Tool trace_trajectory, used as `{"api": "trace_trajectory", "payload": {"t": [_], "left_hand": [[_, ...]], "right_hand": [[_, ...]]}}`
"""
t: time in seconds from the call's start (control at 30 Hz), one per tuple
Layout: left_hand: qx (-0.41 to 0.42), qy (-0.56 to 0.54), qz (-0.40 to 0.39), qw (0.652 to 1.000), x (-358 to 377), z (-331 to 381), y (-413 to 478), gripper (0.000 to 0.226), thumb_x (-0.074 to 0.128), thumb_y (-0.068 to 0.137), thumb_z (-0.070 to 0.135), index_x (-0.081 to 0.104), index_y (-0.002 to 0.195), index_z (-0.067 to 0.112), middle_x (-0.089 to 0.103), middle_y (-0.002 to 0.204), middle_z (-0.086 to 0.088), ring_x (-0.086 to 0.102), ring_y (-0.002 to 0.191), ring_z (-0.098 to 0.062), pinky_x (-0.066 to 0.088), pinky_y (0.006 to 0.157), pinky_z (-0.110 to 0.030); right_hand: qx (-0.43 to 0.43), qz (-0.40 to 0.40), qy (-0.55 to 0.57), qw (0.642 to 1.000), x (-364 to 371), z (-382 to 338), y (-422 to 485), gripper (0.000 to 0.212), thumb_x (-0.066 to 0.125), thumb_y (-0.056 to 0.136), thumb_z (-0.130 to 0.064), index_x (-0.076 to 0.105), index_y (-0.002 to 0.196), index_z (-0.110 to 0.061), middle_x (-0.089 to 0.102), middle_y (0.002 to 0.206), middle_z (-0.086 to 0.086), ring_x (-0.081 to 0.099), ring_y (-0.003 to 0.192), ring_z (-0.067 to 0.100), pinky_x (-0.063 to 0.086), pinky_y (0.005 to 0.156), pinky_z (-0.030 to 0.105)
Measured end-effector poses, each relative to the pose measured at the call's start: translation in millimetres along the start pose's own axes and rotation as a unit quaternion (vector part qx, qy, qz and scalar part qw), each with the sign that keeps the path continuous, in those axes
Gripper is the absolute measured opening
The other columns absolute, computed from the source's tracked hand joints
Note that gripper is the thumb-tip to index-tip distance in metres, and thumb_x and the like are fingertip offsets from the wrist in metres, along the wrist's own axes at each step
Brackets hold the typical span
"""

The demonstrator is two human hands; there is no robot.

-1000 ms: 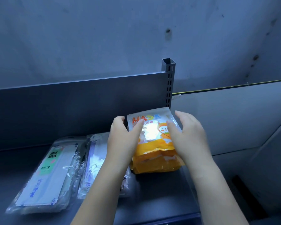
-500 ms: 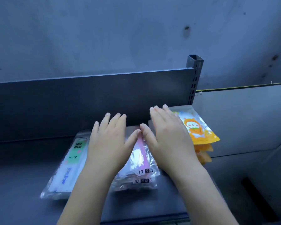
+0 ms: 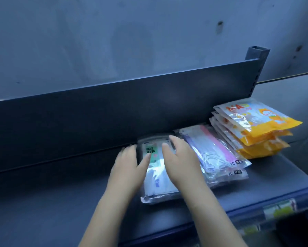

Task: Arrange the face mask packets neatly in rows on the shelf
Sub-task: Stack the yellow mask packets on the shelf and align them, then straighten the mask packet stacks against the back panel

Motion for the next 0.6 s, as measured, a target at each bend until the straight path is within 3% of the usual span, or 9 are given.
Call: {"api": "trace_trajectory", "payload": {"t": [0.07, 0.13, 0.2, 0.33, 0.4, 0.47, 0.53, 0.6], "left_hand": [[-0.027, -0.074, -0.030, 0.996, 10, -15, -9, 0.053, 0.055, 0.104, 0.044, 0.045, 0.153, 0.026, 0.047, 0.154, 0.010, 0.041, 0.147, -0.012, 0.038, 0.112, -0.029], [-0.045, -0.139, -0.050, 0.988, 20, -22, -17, 0.019, 0.059, 0.102, 0.038, 0.056, 0.119, 0.045, 0.055, 0.132, 0.021, 0.058, 0.123, -0.002, 0.048, 0.097, -0.026], [-0.043, -0.192, -0.055, 0.979, 27, -24, -20, 0.011, 0.057, 0.101, 0.038, 0.054, 0.105, 0.047, 0.063, 0.121, 0.023, 0.063, 0.110, -0.002, 0.054, 0.097, -0.034], [-0.054, -0.242, -0.071, 0.966, 27, -25, -25, 0.023, 0.053, 0.101, 0.035, 0.052, 0.122, 0.043, 0.065, 0.122, 0.022, 0.064, 0.110, -0.006, 0.054, 0.100, -0.039], [-0.057, -0.264, -0.077, 0.960, 23, -28, -28, 0.036, 0.052, 0.103, 0.030, 0.047, 0.138, 0.037, 0.061, 0.130, 0.022, 0.062, 0.110, -0.005, 0.051, 0.094, -0.033], [-0.070, -0.288, -0.068, 0.953, 15, -38, -33, 0.052, 0.050, 0.106, 0.024, 0.034, 0.155, 0.033, 0.051, 0.126, 0.027, 0.055, 0.108, 0.000, 0.043, 0.089, -0.024], [-0.085, -0.304, -0.045, 0.948, 5, -57, -40, 0.050, 0.048, 0.107, 0.017, 0.034, 0.149, 0.040, 0.047, 0.112, 0.036, 0.054, 0.096, 0.018, 0.039, 0.078, -0.008], [-0.107, -0.316, -0.028, 0.942, -6, -78, -48, 0.051, 0.046, 0.107, 0.014, 0.033, 0.146, 0.045, 0.047, 0.119, 0.039, 0.051, 0.098, 0.026, 0.037, 0.081, -0.003]], "right_hand": [[0.048, -0.021, -0.050, 0.997, 20, 9, -9, 0.049, 0.047, 0.104, -0.037, 0.049, 0.148, -0.015, 0.048, 0.156, 0.000, 0.039, 0.145, 0.022, 0.031, 0.118, 0.038], [0.082, -0.025, -0.090, 0.992, 33, 19, -16, 0.048, 0.048, 0.101, -0.038, 0.049, 0.144, -0.017, 0.044, 0.156, 0.000, 0.040, 0.141, 0.028, 0.033, 0.117, 0.044], [0.104, -0.014, -0.100, 0.990, 37, 25, -19, 0.051, 0.049, 0.095, -0.042, 0.049, 0.141, -0.021, 0.040, 0.156, -0.001, 0.045, 0.135, 0.031, 0.038, 0.113, 0.049], [0.107, -0.004, -0.069, 0.992, 39, 23, -21, 0.055, 0.051, 0.090, -0.043, 0.050, 0.142, -0.023, 0.039, 0.155, -0.002, 0.048, 0.134, 0.029, 0.043, 0.109, 0.051], [0.104, -0.001, -0.049, 0.993, 42, 19, -23, 0.054, 0.053, 0.094, -0.039, 0.048, 0.147, -0.025, 0.037, 0.159, -0.007, 0.046, 0.138, 0.022, 0.041, 0.110, 0.045], [0.102, -0.001, -0.027, 0.994, 51, 15, -28, 0.050, 0.054, 0.097, -0.036, 0.050, 0.147, -0.027, 0.039, 0.157, -0.012, 0.049, 0.131, 0.013, 0.039, 0.099, 0.035], [0.089, -0.016, -0.013, 0.996, 67, 6, -35, 0.047, 0.054, 0.099, -0.034, 0.052, 0.145, -0.027, 0.041, 0.154, -0.015, 0.048, 0.117, 0.006, 0.035, 0.091, 0.029], [0.076, -0.047, 0.003, 0.996, 86, -4, -42, 0.045, 0.056, 0.097, -0.035, 0.054, 0.142, -0.028, 0.045, 0.152, -0.016, 0.046, 0.113, 0.004, 0.037, 0.091, 0.029]]}}
Point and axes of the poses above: each hand's wrist, its own y-axis towards the middle knuckle, its own x-axis out of the palm, z = x × y, the point moved 8 cm from there along y, towards the middle knuckle
